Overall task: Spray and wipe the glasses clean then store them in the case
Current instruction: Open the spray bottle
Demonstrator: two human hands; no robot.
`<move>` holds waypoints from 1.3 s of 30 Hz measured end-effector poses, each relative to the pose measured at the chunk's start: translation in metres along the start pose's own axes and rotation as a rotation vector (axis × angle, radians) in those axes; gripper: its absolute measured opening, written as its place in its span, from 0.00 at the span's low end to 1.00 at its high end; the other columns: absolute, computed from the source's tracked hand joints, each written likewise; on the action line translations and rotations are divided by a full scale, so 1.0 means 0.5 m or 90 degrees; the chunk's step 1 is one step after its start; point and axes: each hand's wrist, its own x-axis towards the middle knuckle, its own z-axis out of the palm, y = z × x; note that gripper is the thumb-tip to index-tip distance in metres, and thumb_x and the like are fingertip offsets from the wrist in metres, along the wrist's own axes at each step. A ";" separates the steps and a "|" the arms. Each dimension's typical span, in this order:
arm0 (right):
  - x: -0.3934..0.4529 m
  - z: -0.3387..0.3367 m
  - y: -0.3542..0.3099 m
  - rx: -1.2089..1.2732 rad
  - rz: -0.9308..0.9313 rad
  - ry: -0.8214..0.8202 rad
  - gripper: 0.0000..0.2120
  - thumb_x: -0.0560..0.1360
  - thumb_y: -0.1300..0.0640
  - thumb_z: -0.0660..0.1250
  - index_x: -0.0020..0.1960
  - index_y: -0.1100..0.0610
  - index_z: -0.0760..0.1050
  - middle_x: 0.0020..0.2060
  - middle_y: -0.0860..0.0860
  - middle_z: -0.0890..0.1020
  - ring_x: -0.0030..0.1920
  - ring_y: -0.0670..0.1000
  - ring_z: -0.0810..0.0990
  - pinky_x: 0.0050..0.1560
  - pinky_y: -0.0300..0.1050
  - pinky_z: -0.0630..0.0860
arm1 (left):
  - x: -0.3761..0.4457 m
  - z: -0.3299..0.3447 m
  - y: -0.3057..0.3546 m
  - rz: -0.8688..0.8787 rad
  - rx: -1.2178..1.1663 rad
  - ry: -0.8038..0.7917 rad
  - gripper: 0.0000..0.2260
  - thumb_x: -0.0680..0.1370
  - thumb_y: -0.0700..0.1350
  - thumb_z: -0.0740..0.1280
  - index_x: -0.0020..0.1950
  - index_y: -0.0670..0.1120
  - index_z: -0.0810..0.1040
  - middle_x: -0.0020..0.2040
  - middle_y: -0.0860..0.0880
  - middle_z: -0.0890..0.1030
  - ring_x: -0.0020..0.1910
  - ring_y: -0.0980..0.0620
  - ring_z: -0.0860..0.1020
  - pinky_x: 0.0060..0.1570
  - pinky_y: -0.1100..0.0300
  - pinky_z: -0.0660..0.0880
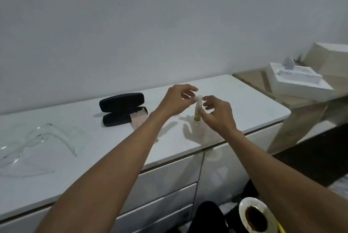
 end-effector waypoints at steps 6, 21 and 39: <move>-0.011 0.028 0.002 0.044 0.024 -0.046 0.09 0.78 0.47 0.70 0.46 0.52 0.82 0.32 0.44 0.86 0.43 0.45 0.86 0.52 0.52 0.81 | 0.001 0.015 0.001 -0.002 0.034 -0.015 0.10 0.75 0.44 0.76 0.56 0.47 0.85 0.46 0.51 0.87 0.46 0.58 0.85 0.43 0.70 0.77; 0.002 0.018 0.019 0.057 0.061 -0.021 0.22 0.82 0.38 0.60 0.43 0.53 0.81 0.34 0.42 0.86 0.36 0.42 0.86 0.50 0.51 0.82 | 0.050 0.022 0.024 0.019 -0.029 0.095 0.05 0.74 0.37 0.76 0.49 0.40 0.84 0.46 0.47 0.87 0.44 0.51 0.86 0.49 0.62 0.81; 0.006 0.017 0.058 0.039 0.052 -0.014 0.14 0.78 0.53 0.72 0.62 0.56 0.78 0.50 0.52 0.87 0.45 0.51 0.88 0.52 0.55 0.82 | -0.032 0.079 -0.104 -0.133 0.081 0.010 0.10 0.69 0.36 0.78 0.47 0.48 0.83 0.43 0.48 0.84 0.45 0.47 0.83 0.47 0.58 0.83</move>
